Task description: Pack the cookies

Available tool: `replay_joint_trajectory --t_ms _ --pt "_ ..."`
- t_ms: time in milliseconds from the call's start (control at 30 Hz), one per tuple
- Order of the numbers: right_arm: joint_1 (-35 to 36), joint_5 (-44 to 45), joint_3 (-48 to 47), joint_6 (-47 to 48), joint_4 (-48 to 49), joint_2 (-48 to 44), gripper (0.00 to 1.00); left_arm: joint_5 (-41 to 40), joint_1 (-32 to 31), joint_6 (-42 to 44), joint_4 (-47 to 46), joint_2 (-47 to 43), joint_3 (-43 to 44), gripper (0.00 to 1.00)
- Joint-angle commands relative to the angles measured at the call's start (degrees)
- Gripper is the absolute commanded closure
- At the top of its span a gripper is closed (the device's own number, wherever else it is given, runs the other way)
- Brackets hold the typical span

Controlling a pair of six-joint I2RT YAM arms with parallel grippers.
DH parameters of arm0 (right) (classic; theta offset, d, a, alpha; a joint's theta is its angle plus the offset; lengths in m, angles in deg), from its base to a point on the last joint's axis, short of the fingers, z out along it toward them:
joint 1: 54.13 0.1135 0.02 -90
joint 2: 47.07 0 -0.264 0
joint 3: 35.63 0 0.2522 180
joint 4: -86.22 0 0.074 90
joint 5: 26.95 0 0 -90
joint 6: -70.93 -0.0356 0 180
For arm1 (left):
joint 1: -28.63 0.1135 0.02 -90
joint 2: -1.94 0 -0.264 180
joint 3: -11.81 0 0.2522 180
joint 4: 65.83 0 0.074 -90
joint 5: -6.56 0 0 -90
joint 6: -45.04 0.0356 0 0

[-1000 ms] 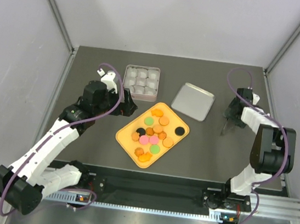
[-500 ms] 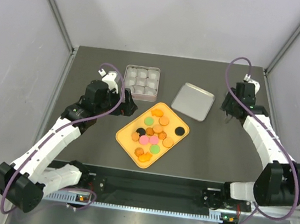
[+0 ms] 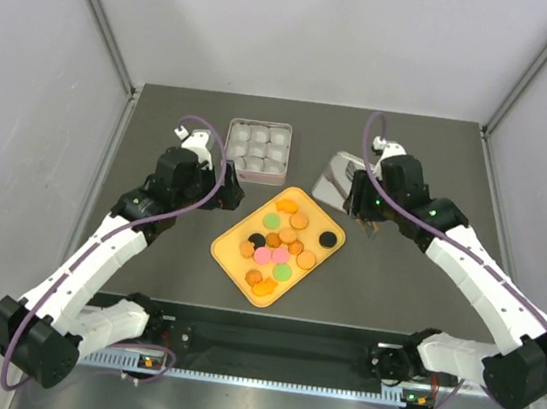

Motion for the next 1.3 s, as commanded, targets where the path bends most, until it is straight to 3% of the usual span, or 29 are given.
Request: replay_joint_trajectory --t_ms 0,100,267,667,1267 --pt "4.6 -6.5 -3.1 0.6 -2.1 -1.8 0.5 -6.2 0.3 0.2 0.8 -0.8 2.7 0.01" --pt "10.2 -8.0 -3.0 0.5 -3.2 -1.3 0.51 -10.8 0.7 -1.5 2.4 -0.6 4.3 0.01" --pt "19.0 -5.9 -3.5 0.5 -4.0 0.7 0.52 -11.3 1.6 -2.7 2.8 -0.7 6.6 0.01" --pt "30.4 -3.1 -6.3 0.5 -2.9 8.5 0.57 -10.3 3.5 -2.2 2.9 -2.6 9.3 0.01" --pt "32.5 -3.9 -8.1 1.1 -1.0 16.4 0.6 -9.7 4.2 -1.5 1.9 -3.9 6.9 0.01"
